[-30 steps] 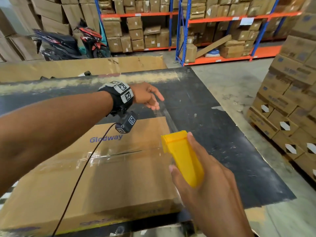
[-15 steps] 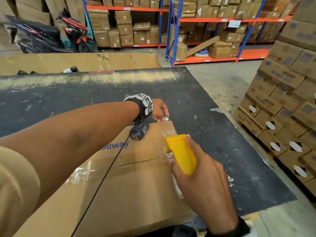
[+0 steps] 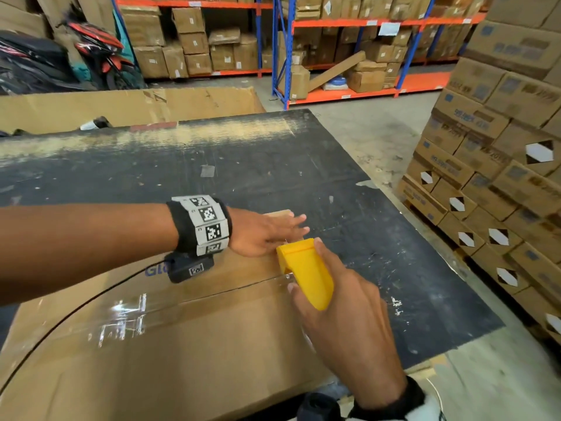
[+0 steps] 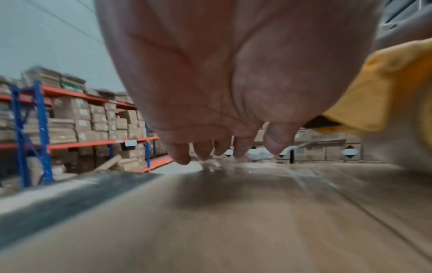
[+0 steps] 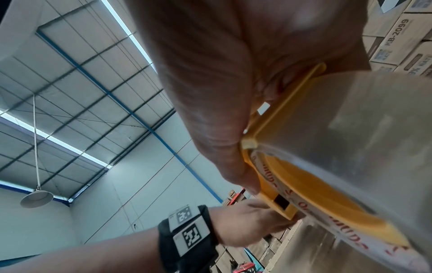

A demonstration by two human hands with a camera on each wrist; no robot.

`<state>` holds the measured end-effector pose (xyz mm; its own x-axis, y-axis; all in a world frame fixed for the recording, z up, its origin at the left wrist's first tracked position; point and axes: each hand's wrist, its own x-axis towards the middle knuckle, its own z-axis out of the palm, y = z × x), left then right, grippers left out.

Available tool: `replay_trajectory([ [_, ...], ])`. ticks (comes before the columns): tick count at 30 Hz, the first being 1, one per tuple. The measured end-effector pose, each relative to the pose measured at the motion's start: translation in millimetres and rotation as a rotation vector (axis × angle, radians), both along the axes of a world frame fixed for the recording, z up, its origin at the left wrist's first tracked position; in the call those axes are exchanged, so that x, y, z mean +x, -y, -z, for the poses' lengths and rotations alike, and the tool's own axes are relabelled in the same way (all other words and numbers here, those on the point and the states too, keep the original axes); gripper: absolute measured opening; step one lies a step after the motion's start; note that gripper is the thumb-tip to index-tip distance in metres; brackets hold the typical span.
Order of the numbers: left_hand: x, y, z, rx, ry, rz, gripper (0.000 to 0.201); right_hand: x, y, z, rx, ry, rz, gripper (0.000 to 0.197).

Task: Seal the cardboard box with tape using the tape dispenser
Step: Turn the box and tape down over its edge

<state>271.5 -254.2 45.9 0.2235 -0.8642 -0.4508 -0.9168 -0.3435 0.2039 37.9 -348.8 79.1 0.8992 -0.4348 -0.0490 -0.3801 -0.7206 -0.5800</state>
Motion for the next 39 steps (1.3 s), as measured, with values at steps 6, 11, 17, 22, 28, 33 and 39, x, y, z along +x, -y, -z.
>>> replay_trajectory([
  [6, -11.4, 2.9, 16.5, 0.040, 0.084, 0.004, 0.068, 1.7, -4.6, -2.8, -0.070, -0.047, -0.014, 0.077],
  [11, -51.4, 23.3, 36.0, 0.152, -0.018, 0.097, 0.063, -84.8, -9.8, 6.7, -0.029, -0.184, 0.081, 0.073],
  [17, -52.9, 19.7, 28.2, 0.103, 0.033, 0.073, 0.071, -184.2, -20.9, 36.1, -0.089, -0.072, 0.310, 0.066],
  [22, -23.6, 2.8, 14.6, 0.082, 0.080, -0.013, 0.073, -195.3, -8.4, 48.3, -0.158, -0.185, 0.177, 0.070],
  [28, -21.3, 0.5, 14.4, 0.067, 0.112, -0.013, 0.073, -163.1, 1.9, 83.4, -0.234, -0.373, 0.086, 0.072],
  [33, -23.0, 1.5, 8.2, 0.063, 0.116, -0.037, 0.071, -188.3, 2.8, 122.2, 0.064, -0.485, 0.077, 0.062],
  [39, -103.4, 9.6, -8.6, -0.092, 0.112, 0.080, 0.070, -210.5, 22.9, 103.4, 0.171, -0.182, 0.067, 0.056],
])
